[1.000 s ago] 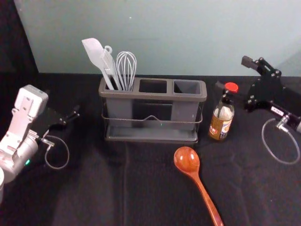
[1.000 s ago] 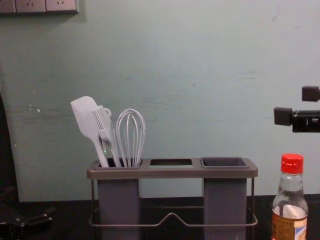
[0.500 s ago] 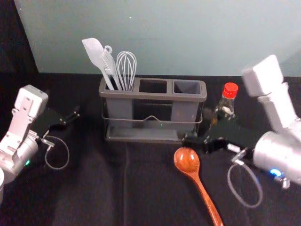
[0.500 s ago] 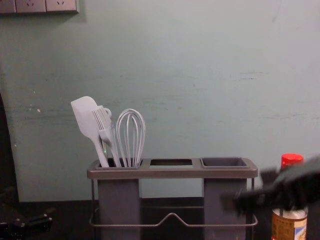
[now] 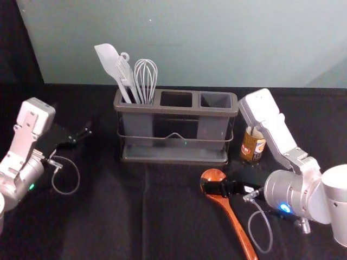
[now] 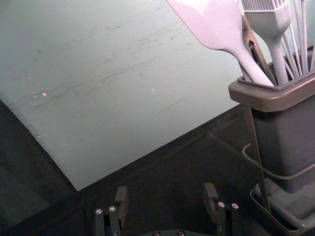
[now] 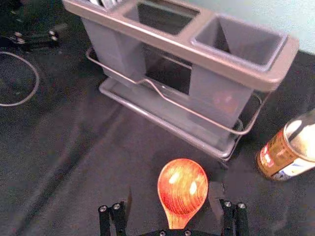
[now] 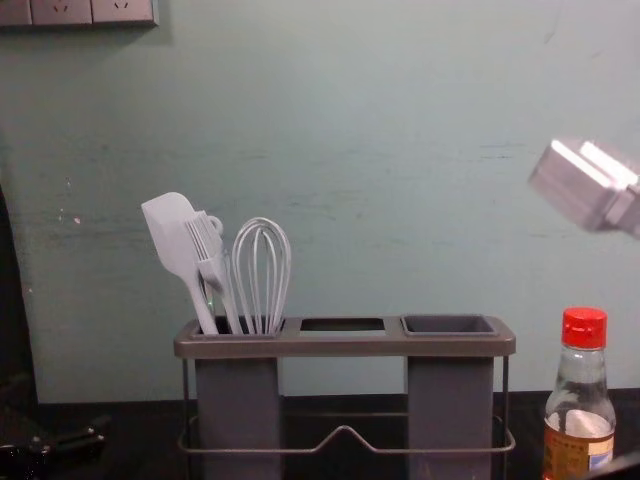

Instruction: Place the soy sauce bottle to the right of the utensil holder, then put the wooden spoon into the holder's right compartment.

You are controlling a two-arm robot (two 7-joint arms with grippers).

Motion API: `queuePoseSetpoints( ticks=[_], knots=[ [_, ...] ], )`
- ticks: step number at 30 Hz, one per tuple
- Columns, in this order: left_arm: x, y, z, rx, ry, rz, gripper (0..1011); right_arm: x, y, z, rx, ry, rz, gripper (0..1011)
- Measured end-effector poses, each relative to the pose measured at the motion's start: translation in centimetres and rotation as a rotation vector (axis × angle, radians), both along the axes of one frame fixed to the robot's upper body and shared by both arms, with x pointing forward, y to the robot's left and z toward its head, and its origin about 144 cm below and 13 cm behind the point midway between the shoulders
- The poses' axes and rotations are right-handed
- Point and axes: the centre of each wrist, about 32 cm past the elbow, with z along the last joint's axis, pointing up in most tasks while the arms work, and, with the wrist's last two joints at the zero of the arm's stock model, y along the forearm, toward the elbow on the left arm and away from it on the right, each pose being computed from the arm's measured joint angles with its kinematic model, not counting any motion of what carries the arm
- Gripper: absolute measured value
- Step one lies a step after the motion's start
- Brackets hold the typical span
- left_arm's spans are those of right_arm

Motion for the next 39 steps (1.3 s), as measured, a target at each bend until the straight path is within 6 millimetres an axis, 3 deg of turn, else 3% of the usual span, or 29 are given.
queuePoseSetpoints(
  ticks=[23,39],
  knots=[
    [0.0,0.0,0.0,0.000,0.000,0.000,1005,3.7,1.0,-3.2,0.014,0.119,-0.046,1002],
    [0.0,0.0,0.0,0.000,0.000,0.000,1005,4.3,1.5,-3.7,-0.009,0.117,-0.074,1002]
  ],
)
